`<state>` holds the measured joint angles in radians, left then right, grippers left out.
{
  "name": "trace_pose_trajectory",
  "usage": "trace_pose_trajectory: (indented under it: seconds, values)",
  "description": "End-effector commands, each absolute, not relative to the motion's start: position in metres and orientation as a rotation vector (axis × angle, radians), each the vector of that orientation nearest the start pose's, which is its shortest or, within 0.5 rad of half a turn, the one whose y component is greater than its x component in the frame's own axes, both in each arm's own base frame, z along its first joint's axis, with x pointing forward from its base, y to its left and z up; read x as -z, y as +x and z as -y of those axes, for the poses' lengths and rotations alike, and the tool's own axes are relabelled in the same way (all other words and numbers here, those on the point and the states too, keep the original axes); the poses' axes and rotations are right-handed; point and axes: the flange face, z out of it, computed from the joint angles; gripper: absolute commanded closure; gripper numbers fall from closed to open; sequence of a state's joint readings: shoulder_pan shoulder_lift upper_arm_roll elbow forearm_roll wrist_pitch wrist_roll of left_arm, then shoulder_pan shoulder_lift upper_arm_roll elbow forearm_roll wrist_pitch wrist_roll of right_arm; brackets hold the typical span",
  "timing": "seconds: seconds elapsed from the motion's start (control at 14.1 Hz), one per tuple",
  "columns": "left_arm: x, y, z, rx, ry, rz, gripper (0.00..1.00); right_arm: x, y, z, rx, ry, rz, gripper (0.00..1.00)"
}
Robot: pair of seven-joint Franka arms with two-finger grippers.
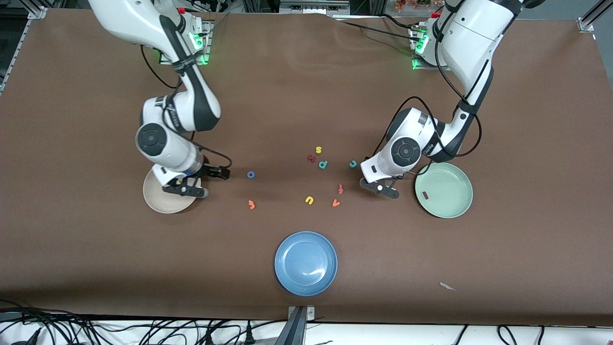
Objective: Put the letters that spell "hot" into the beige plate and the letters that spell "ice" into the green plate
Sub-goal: 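Grasp the orange letter with the left gripper while the right gripper grasps blue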
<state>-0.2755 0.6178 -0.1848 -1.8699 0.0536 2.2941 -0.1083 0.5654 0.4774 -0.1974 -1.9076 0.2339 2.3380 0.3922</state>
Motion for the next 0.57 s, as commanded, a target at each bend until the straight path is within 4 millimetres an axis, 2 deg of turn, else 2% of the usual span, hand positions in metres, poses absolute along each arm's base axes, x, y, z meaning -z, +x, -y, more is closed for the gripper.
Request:
trace_pose_trajectory:
  seconds: [0.0,0.14,0.28,0.35,0.49]
  values:
    - [-0.178,0.548,0.269,-0.275,-3.069,-0.598,0.96,-0.231,0.576,-0.264,-0.051,-3.056,-0.336,0.0]
    - [-0.188,0.552,0.268,-0.261,-3.071,-0.593,0.95,-0.214,0.569,-0.283,-0.015,-3.057,-0.36,0.01]
    - [-0.21,0.56,0.263,-0.21,-3.077,-0.599,0.95,-0.202,0.567,-0.296,0.013,-3.058,-0.363,0.02]
    - [-0.221,0.563,0.26,-0.184,-3.081,-0.591,0.95,-0.203,0.567,-0.306,0.023,-3.056,-0.347,0.05]
    - [-0.229,0.569,0.25,-0.18,-3.084,-0.569,0.95,-0.198,0.567,-0.313,0.024,-3.059,-0.331,0.06]
